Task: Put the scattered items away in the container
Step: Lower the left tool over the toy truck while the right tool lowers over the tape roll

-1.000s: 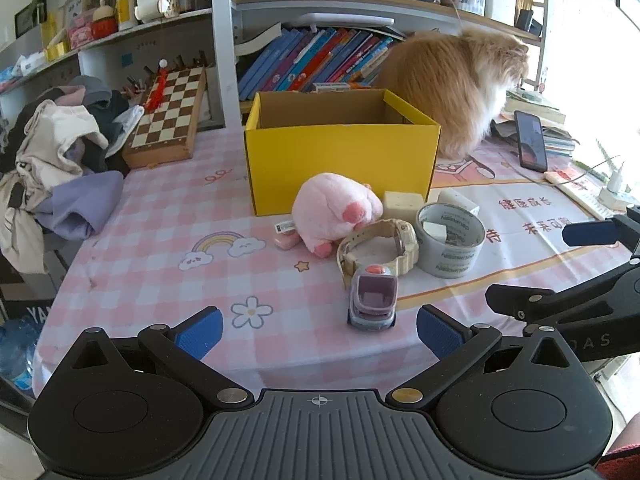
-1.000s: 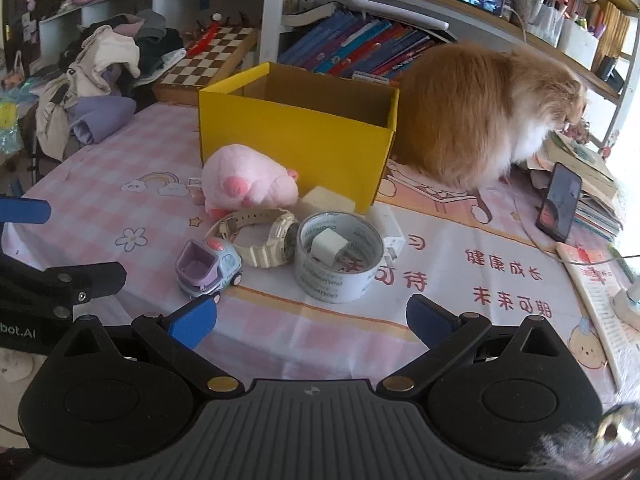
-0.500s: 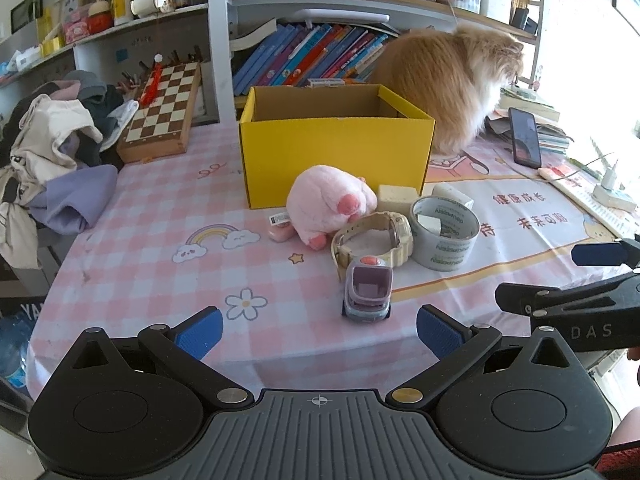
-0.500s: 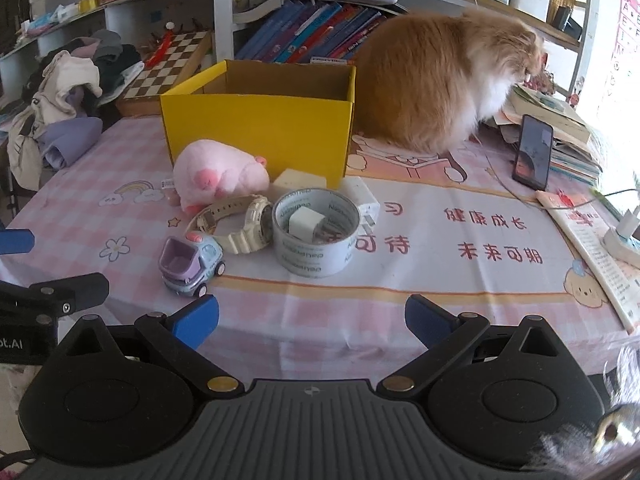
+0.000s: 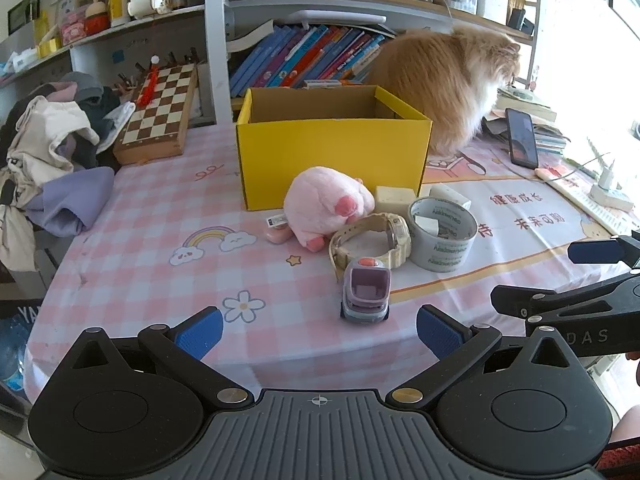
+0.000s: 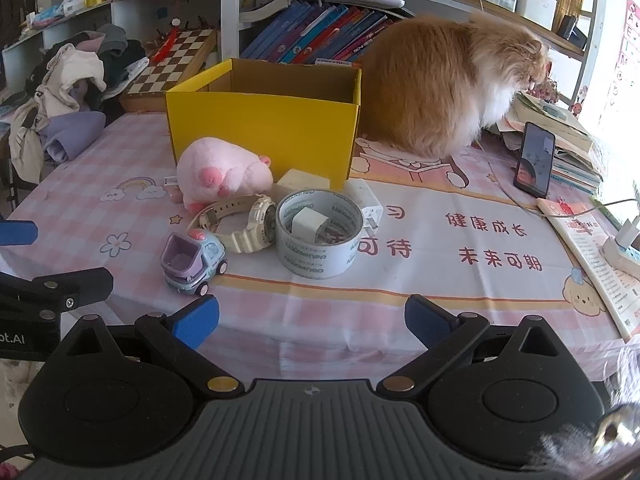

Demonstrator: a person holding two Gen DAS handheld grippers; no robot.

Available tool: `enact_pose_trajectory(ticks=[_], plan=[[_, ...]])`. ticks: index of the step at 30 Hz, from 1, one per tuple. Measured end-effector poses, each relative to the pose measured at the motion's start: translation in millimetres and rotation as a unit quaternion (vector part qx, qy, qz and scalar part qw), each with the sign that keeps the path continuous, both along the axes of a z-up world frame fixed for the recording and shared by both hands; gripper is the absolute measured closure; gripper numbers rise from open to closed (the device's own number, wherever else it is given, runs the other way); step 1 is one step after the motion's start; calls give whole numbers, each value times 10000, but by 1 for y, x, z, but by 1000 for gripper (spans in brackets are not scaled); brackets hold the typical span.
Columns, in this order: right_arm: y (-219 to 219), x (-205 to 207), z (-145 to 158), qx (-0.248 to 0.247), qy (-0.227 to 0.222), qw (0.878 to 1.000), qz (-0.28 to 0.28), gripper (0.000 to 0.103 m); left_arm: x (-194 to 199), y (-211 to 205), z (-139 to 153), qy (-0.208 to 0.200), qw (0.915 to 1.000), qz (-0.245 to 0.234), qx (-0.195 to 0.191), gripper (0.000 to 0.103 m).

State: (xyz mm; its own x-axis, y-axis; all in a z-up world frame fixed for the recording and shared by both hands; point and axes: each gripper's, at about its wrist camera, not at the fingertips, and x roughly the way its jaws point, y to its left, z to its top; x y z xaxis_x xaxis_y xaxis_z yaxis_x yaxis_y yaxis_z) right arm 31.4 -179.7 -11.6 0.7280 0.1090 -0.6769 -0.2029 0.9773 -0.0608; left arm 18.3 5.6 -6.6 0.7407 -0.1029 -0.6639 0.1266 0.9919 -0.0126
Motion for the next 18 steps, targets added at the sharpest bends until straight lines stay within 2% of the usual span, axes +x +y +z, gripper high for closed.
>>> enact_pose_trajectory(ticks=[18], plan=[[6,-2,3,-122,-16,9999,-24,2,-3,5,-1,-31,9999,-110,-123,0]])
